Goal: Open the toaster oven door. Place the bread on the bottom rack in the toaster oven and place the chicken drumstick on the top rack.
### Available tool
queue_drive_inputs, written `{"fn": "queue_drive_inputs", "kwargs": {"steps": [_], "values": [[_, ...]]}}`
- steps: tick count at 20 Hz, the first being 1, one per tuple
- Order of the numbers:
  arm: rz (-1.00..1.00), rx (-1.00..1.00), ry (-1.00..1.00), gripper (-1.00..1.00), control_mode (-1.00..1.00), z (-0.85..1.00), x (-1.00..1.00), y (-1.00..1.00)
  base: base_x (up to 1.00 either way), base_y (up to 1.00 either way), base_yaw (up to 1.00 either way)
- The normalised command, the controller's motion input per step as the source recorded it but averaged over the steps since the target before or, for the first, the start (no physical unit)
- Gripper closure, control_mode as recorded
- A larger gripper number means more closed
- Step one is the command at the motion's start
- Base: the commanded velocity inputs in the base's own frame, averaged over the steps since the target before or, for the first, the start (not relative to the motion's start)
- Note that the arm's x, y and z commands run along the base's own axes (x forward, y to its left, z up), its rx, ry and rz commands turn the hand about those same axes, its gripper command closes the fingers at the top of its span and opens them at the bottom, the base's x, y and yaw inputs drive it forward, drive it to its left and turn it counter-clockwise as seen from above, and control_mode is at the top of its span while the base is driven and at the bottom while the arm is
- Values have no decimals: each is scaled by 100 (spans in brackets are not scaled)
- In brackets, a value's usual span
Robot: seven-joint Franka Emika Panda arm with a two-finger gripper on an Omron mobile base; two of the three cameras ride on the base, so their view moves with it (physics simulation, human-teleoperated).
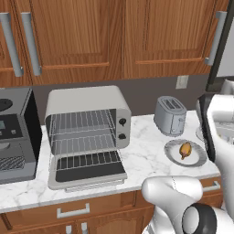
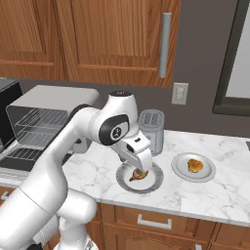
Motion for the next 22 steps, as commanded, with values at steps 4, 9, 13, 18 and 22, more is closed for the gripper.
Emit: {"fn": "queue_drive_inputs", "kwargs": {"steps": [4,9,13,18,22], "values": [[-17,-1,19,-100,-100,-2,10,-5,0,0,0],[-19,0,18,-100,-100,0,8,-10,0,0,0],[-17,0,20,-100,-100,0,0,-7,0,0,0],[-6,1,17,-100,-100,-1,4,-18,0,0,0],[5,5,-2,-100,-100,-4,3,-23,0,0,0]]}}
